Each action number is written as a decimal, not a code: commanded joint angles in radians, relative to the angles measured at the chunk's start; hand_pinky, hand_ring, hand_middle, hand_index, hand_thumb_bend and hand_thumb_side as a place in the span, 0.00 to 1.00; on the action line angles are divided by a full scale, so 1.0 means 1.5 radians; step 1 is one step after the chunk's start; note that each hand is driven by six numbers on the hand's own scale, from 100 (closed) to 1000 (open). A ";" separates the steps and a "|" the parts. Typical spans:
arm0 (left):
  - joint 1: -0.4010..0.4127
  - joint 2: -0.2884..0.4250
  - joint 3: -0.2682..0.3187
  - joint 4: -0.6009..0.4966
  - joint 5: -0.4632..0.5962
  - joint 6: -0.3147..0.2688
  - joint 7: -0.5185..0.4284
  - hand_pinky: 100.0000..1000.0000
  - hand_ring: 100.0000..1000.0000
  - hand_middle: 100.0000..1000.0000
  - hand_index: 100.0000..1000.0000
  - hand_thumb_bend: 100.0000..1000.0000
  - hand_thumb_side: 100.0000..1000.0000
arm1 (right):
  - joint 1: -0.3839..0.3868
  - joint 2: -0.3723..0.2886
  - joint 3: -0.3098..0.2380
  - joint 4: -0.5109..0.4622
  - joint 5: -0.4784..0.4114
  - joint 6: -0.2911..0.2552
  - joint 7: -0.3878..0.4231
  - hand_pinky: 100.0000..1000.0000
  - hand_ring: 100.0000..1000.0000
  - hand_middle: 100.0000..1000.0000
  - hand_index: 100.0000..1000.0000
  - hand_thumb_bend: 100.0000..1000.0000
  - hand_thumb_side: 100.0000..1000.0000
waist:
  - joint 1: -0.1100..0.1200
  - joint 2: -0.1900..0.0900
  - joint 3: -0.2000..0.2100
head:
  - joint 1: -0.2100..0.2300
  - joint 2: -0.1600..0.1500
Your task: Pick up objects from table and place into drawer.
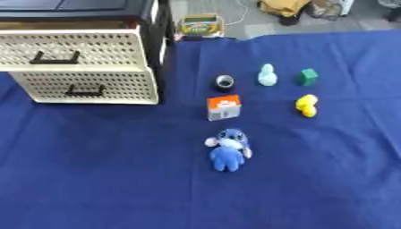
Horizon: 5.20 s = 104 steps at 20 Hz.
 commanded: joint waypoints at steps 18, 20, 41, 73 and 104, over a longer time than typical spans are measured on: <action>-0.124 0.022 -0.054 0.122 0.012 -0.048 -0.405 0.45 0.42 0.48 0.92 0.00 1.00 | 0.000 -0.021 0.002 -0.011 0.004 0.003 0.007 0.59 0.54 0.43 0.74 0.38 0.78 | 0.008 -0.015 -0.002 | 0.008 -0.022; -0.130 0.020 -0.066 0.135 0.007 -0.056 -0.405 0.44 0.41 0.47 0.94 0.00 1.00 | 0.000 -0.021 0.002 -0.011 0.004 0.003 0.007 0.59 0.54 0.43 0.74 0.38 0.78 | 0.008 -0.015 -0.003 | 0.009 -0.022; -0.171 -0.014 -0.114 0.302 -0.109 -0.102 -0.405 0.00 0.00 0.00 0.85 0.52 1.00 | 0.003 -0.018 0.004 -0.011 0.005 0.008 0.008 0.59 0.54 0.42 0.73 0.39 0.77 | 0.008 -0.015 -0.005 | 0.016 -0.027; -0.280 -0.099 -0.117 0.538 -0.140 -0.204 -0.405 0.00 0.00 0.00 0.90 0.60 0.95 | 0.006 -0.014 0.004 -0.011 0.008 0.013 0.011 0.58 0.53 0.40 0.72 0.39 0.75 | 0.013 -0.007 -0.014 | 0.025 -0.031; -0.253 -0.033 -0.088 0.372 -0.031 -0.214 -0.405 0.00 0.00 0.00 0.83 0.53 0.96 | 0.012 -0.010 -0.002 -0.011 0.003 0.014 0.009 0.58 0.53 0.40 0.71 0.39 0.76 | 0.009 -0.022 0.000 | 0.025 -0.013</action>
